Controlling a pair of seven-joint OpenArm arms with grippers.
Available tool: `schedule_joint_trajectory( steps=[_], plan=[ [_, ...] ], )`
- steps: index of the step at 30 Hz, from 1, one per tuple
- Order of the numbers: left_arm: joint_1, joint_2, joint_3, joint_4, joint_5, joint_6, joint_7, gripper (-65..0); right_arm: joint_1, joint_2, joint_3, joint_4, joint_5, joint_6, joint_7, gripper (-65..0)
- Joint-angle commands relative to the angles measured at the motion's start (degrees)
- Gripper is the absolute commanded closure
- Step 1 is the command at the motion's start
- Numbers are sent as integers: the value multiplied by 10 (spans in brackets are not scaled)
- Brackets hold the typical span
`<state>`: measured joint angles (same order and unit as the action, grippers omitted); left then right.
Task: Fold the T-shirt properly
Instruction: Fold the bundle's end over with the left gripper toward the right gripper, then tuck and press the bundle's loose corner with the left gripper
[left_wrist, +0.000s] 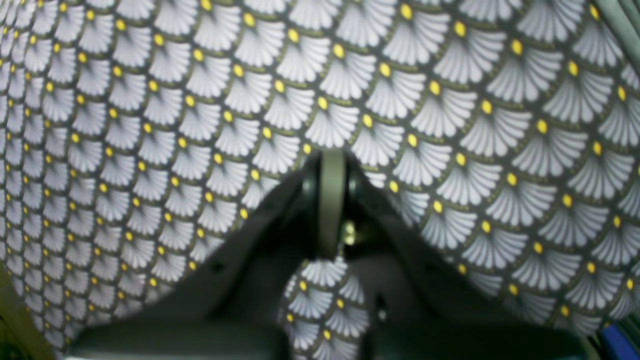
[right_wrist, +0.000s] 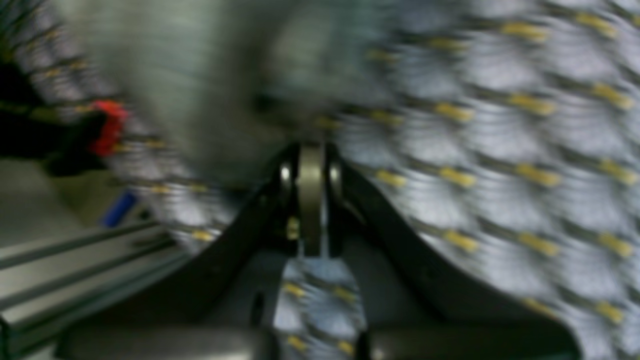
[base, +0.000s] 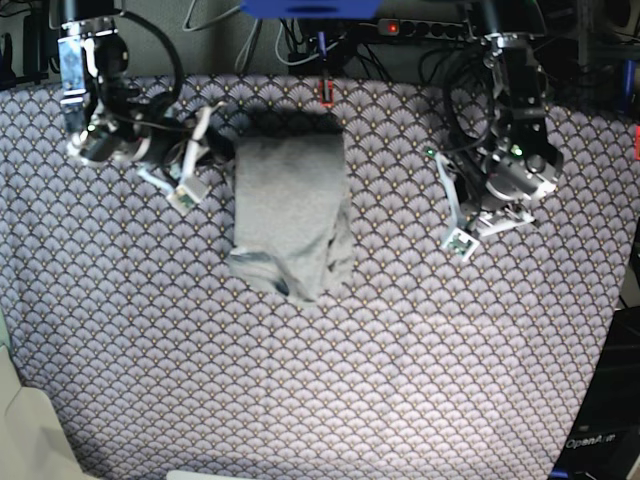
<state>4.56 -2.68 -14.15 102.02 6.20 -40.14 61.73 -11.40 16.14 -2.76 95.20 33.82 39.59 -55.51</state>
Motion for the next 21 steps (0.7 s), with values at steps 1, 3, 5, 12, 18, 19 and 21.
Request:
schedule_joint_trajectory(
  steps=[1,3,5,12,18,19,21],
  plan=[
    [-9,0,-1,11,-7,1,-7,-1,-1,-1,-3,10,9,4,4,-3],
    [-20,5,1,11,-9,1,-8,-1,-3,-6,-3,10,9,4,4,-3],
    [-42,25,0,11,-9,1,-8,-1,-4,-5,-2,10,8,4,4,-3],
    [-140,117,5,4,-8,1,-7,-3,-14,22,0,6,8,4,8,-3],
    [-191,117,86,-41,-10,1,-2,-6,-14,29,0,6,8,4,3,-31],
    [-191,117,104,-47,-10,1,-8,-15,-14,30,0,6,8,4,3,-58],
    [-188,117,131,-59,-10,1,-12,-68,-15,33,0,6,8,4,3,-118]
  ],
)
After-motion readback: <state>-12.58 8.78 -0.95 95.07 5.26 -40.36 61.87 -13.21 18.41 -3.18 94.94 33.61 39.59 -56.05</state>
